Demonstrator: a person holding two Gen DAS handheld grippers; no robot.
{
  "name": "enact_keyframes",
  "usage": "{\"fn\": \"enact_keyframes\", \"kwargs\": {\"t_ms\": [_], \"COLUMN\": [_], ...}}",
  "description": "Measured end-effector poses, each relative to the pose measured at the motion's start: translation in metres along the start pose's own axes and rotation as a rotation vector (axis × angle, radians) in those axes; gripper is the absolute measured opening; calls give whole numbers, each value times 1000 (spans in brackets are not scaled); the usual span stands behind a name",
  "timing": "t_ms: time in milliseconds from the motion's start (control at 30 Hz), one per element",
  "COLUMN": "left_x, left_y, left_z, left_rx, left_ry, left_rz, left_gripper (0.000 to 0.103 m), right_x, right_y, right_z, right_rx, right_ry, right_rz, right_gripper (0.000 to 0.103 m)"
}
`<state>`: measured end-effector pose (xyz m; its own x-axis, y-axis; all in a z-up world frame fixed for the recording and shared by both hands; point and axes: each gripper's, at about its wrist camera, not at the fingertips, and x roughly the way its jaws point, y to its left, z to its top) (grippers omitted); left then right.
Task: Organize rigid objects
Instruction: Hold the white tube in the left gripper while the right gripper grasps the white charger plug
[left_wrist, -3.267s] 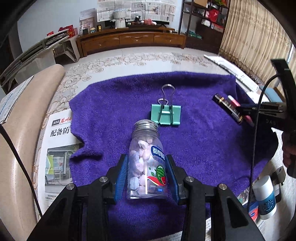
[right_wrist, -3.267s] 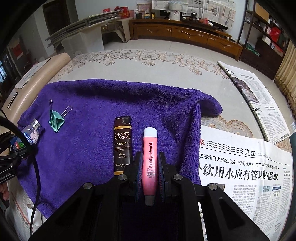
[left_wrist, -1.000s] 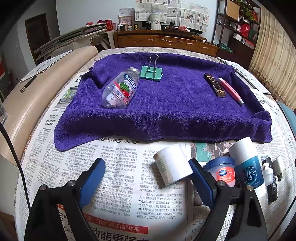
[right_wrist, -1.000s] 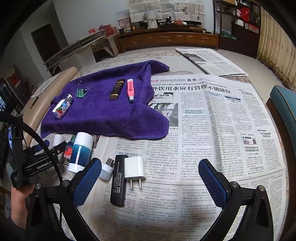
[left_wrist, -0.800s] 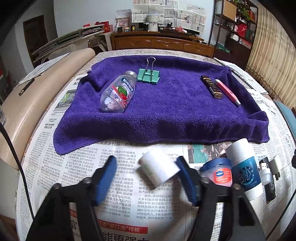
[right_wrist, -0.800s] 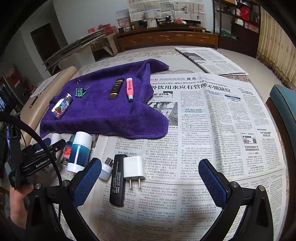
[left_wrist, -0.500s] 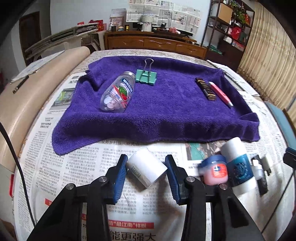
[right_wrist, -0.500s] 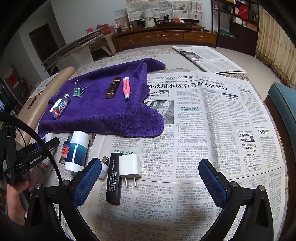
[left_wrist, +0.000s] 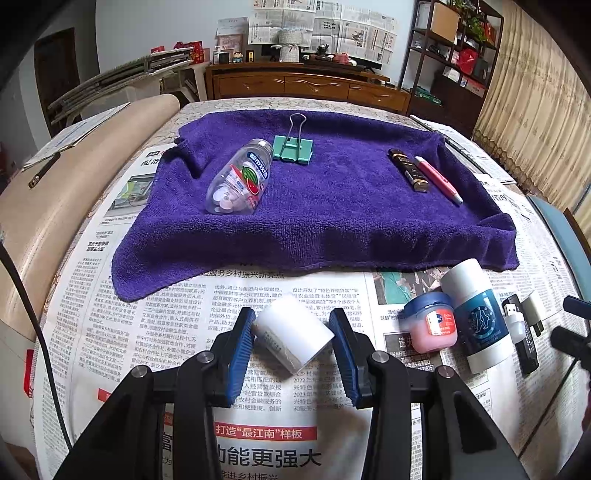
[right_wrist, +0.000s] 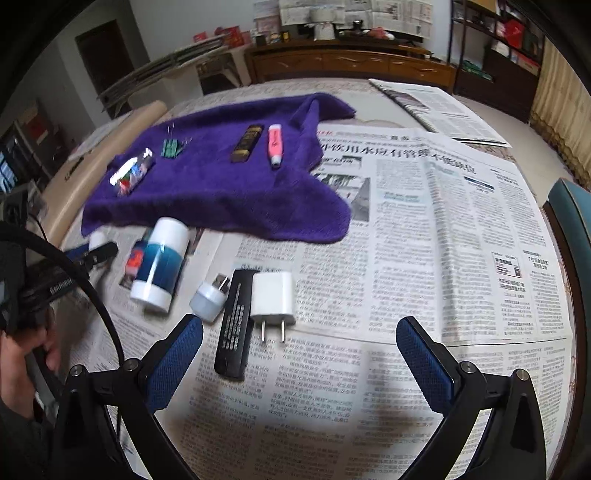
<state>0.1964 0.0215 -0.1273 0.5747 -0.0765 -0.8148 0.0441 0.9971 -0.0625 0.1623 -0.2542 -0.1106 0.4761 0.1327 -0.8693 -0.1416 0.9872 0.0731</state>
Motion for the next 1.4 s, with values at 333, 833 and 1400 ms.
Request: {"fn": "enact_keyframes", "kwargs": {"t_ms": [333,833,1400], "left_x": [2,2,-13], "left_y": [3,4,8], "left_z": [2,3,5], "left_rx": [-13,-10,-25], "left_ry": [3,1,-29], "left_rz": [-19,-4,-44], "left_gripper": [40,40,40], "right_x": [19,35,14], "right_y": [-7,2,-1], "right_z": [3,8,3], "right_rx": [19,-36,-13], "right_ry": [-25,-77,-87], "right_rz": [-32,-100,-44], "right_gripper": [91,65,27]}}
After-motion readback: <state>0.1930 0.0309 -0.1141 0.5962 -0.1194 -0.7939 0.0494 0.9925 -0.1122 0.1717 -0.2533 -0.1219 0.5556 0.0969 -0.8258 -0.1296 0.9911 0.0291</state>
